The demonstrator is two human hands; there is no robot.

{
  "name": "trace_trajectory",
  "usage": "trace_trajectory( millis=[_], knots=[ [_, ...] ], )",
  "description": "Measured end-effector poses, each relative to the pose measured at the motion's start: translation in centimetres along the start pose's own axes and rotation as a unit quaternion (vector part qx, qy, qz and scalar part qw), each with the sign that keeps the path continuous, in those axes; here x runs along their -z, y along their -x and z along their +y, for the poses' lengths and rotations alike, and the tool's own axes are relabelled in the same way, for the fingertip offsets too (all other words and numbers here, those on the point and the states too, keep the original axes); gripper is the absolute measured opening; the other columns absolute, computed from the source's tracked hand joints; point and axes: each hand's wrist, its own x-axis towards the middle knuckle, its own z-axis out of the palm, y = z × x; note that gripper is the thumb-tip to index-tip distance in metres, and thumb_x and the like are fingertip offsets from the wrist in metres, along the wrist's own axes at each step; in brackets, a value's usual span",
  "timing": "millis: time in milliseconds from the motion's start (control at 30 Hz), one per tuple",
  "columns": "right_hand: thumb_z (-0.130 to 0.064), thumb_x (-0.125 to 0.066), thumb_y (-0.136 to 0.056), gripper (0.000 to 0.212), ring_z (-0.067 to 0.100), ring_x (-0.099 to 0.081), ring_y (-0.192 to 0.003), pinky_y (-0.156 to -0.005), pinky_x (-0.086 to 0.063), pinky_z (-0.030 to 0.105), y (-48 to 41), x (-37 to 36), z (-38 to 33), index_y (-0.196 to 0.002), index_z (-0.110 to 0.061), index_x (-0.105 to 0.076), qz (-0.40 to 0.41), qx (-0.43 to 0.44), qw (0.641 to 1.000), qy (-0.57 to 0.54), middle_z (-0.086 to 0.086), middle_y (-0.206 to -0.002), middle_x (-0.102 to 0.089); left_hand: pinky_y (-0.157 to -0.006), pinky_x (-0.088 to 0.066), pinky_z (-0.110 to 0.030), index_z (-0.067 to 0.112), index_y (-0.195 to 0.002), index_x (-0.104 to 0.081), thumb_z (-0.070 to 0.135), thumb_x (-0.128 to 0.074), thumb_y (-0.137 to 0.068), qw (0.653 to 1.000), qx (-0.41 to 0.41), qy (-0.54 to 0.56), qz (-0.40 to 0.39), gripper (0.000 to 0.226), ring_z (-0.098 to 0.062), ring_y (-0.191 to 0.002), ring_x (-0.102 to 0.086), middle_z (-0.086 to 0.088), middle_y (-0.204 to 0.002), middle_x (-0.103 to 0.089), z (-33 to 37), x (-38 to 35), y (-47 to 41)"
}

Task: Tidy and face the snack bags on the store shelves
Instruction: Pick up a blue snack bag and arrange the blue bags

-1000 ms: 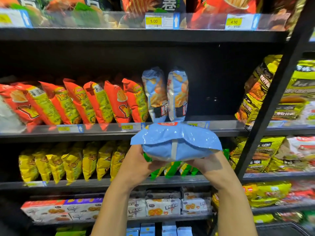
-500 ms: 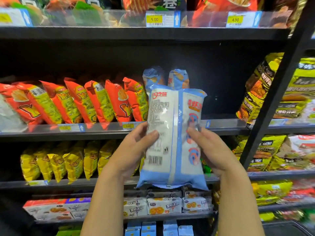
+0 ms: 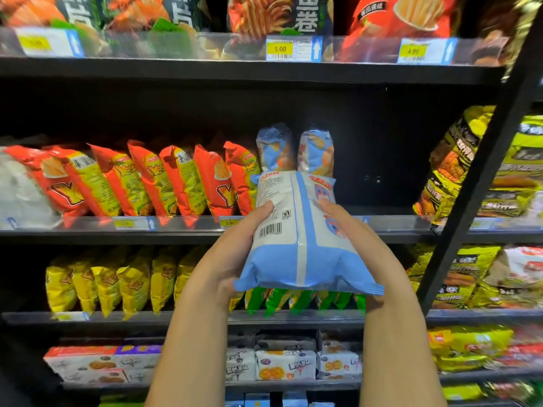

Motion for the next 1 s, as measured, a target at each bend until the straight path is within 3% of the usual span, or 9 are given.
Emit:
trace_trajectory(
  millis=[100, 200, 300, 400, 500, 633, 733, 867, 1000],
  knots=[
    [-0.038, -0.062, -0.102, 0.04, 0.024, -0.078, -0.091, -0.06, -0.061, 0.025, 3.1, -2.1, -1.6, -0.126, -0.008, -0.071, -0.02, -0.041, 0.994, -0.102, 0.014, -0.113, -0.078, -0.079, -0.063, -0.038, 0.008, -0.132, -0.069, 0.037, -0.072, -0.091, 0.998, -0.012, 0.063, 0.002, 0.051, -0.024, -0.09, -0.079, -0.017, -0.111, -0.079, -0.2, -0.2, 0.9],
    [-0.039, -0.074, -0.094, 0.051, 0.034, -0.077, -0.101, -0.085, -0.064, 0.05, 3.7, -2.1, -0.8, -0.132, -0.006, -0.061, 0.019, 0.019, 0.993, -0.116, 0.016, -0.11, -0.079, -0.071, -0.06, -0.027, 0.018, -0.141, -0.061, 0.03, -0.079, -0.088, 0.982, -0.141, -0.049, 0.114, 0.057, -0.016, -0.102, -0.076, -0.002, -0.127, -0.073, -1.2, 0.4, 0.6],
    [-0.037, -0.079, -0.088, 0.05, 0.032, -0.077, -0.102, -0.089, -0.062, 0.054, 3.5, -3.2, -1.1, -0.127, -0.012, -0.06, 0.044, 0.08, 0.992, -0.081, 0.011, -0.11, -0.079, -0.082, -0.052, -0.023, 0.038, -0.131, -0.063, 0.026, -0.075, -0.097, 0.931, -0.246, -0.197, 0.187, 0.037, -0.005, -0.112, -0.066, 0.016, -0.128, -0.066, -0.6, 0.5, 0.7],
    [-0.031, -0.077, -0.091, 0.039, 0.023, -0.077, -0.105, -0.087, -0.063, 0.046, 3.5, -4.0, -0.6, -0.125, -0.017, -0.063, 0.039, 0.146, 0.988, -0.041, 0.002, -0.113, -0.079, -0.084, -0.052, -0.014, 0.051, -0.125, -0.058, 0.043, -0.071, -0.096, 0.936, -0.261, -0.211, 0.11, 0.033, 0.012, -0.112, -0.061, 0.022, -0.134, -0.062, -0.8, -0.8, 1.7],
    [-0.033, -0.064, -0.101, 0.034, 0.019, -0.072, -0.116, -0.095, -0.059, 0.04, 3.5, -4.5, -0.5, -0.133, -0.019, -0.064, 0.022, 0.187, 0.982, -0.005, -0.001, -0.124, -0.076, -0.104, -0.052, -0.026, 0.052, -0.141, -0.048, 0.078, -0.071, -0.079, 0.922, -0.262, -0.273, 0.083, 0.071, 0.005, -0.13, -0.054, 0.024, -0.144, -0.052, -1.3, -1.5, 1.8],
    [-0.045, -0.048, -0.106, 0.042, 0.019, -0.071, -0.117, -0.097, -0.057, 0.042, 4.0, -4.4, -0.5, -0.139, -0.024, -0.063, 0.018, 0.21, 0.978, -0.005, -0.003, -0.128, -0.074, -0.118, -0.039, -0.037, 0.051, -0.158, -0.022, 0.089, -0.07, -0.06, 0.928, -0.23, -0.277, 0.097, 0.116, -0.004, -0.145, -0.041, 0.025, -0.154, -0.041, -1.4, -1.4, 2.3],
    [-0.055, -0.049, -0.09, 0.056, 0.018, -0.074, -0.108, -0.087, -0.06, 0.034, 4.6, -4.0, -0.4, -0.128, -0.019, -0.068, 0.006, 0.226, 0.973, -0.045, 0.0, -0.123, -0.076, -0.115, -0.047, -0.045, 0.044, -0.156, -0.029, 0.079, -0.088, -0.052, 0.938, -0.245, -0.212, 0.121, 0.124, -0.009, -0.138, -0.054, 0.017, -0.153, -0.052, -1.2, -1.0, 2.7],
    [-0.056, -0.061, -0.086, 0.052, 0.016, -0.073, -0.103, -0.088, -0.06, 0.035, 4.9, -4.1, -0.1, -0.121, -0.019, -0.072, 0.013, 0.259, 0.963, -0.073, 0.004, -0.121, -0.077, -0.091, -0.061, -0.041, 0.027, -0.138, -0.054, 0.032, -0.092, -0.073, 0.952, -0.267, -0.116, 0.098, 0.075, -0.022, -0.114, -0.074, 0.001, -0.126, -0.075, -0.9, -0.2, 3.3],
    [-0.055, -0.068, -0.088, 0.058, 0.023, -0.068, -0.123, -0.106, -0.053, 0.047, 4.5, -4.2, -0.2, -0.133, -0.019, -0.066, 0.015, 0.24, 0.968, -0.067, 0.005, -0.131, -0.073, -0.08, -0.062, -0.033, 0.018, -0.137, -0.06, 0.015, -0.087, -0.079, 0.973, -0.232, -0.022, 0.006, 0.063, -0.027, -0.106, -0.077, -0.008, -0.12, -0.078, -0.7, 0.6, 3.9]
  ],
)
